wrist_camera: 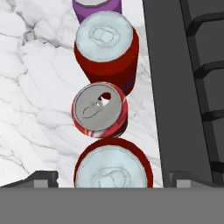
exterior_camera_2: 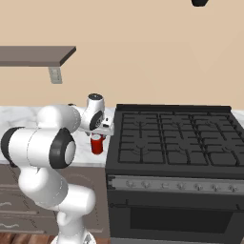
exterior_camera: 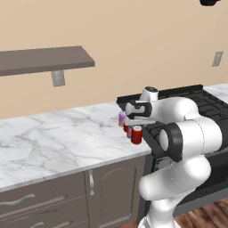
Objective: Four empty soda cans are scattered around the kitchen. Gather all the cans and cluster them next to the stove for recycling.
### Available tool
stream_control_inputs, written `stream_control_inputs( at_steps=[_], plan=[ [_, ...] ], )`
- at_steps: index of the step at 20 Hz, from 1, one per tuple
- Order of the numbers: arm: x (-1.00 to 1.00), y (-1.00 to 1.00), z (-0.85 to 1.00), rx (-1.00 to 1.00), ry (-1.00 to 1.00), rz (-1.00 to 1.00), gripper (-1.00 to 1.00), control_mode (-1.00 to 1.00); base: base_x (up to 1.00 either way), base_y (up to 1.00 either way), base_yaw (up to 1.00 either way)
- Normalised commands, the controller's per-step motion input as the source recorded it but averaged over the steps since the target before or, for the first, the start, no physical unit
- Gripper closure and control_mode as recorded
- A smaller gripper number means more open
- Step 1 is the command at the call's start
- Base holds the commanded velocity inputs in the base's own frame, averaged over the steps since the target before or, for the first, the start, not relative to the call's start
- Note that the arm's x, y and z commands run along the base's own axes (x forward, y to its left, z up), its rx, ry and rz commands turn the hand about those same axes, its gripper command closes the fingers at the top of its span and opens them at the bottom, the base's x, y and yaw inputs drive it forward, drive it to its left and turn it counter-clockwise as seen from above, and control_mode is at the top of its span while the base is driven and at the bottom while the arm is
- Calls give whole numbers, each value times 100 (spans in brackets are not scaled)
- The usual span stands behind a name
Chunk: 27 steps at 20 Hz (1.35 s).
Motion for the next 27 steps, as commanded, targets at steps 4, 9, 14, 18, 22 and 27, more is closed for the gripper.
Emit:
stream_control_inputs(
  at_steps=[4,9,14,18,22,27],
  plan=[
    [0,0,72,0,6,0,-100,-100,0,0,0],
    [-25,0,54,-2,7,0,-100,-100,0,0,0],
    [-47,1,51,-4,-7,0,-100,-100,0,0,0],
    [-59,-1,37,-6,-11,1,-100,-100,0,0,0],
    [-67,-6,34,-1,-16,0,-100,-100,0,0,0],
    [-40,-4,4,7,-9,0,-100,-100,0,0,0]
  ],
)
